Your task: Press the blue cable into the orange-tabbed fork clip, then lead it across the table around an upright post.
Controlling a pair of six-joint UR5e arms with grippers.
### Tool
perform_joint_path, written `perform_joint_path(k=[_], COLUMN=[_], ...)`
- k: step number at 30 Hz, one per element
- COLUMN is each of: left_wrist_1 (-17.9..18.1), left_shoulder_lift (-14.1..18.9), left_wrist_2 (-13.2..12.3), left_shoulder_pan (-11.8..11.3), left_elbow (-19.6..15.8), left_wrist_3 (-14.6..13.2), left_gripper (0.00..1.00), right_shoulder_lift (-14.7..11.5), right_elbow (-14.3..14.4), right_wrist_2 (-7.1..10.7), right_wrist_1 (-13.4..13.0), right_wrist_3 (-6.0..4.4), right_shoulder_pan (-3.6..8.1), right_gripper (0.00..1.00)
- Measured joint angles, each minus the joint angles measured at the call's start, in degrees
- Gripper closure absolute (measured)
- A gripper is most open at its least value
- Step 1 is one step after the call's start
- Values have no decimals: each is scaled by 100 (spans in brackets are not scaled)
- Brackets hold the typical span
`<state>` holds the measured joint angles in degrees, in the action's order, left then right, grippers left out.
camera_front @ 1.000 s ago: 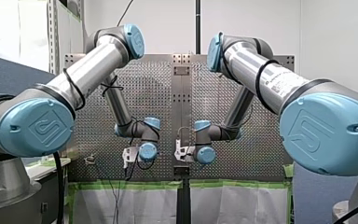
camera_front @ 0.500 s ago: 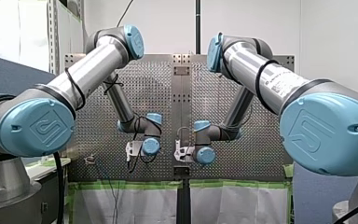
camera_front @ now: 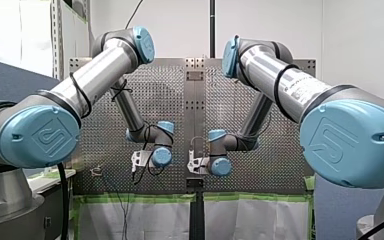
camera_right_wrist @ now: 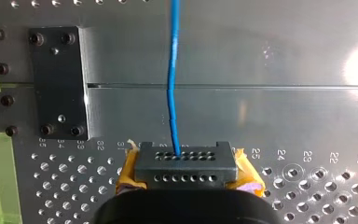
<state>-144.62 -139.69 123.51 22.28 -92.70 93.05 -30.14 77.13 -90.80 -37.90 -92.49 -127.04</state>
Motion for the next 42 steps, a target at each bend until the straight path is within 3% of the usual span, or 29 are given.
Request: perform_joint_path(k=[18, 25, 42], left_wrist_1=[-279, -345, -516], left_shoulder_lift=[15, 97, 1019], left_wrist_2=[64, 130, 143], left_shoulder_pan=[79, 257, 627], left_elbow=[0, -1, -1], left_wrist_3=[2, -7, 21], left_gripper=[100, 100, 100], right_shoulder_lift=[11, -19, -771], right_elbow=[1, -76, -114], right_wrist_2=[3, -2, -24], right_wrist_1=[25, 104, 628], right_wrist_3=[1, 5, -57], right_shoulder_pan=[12, 40, 118], right_gripper=[100, 100, 100])
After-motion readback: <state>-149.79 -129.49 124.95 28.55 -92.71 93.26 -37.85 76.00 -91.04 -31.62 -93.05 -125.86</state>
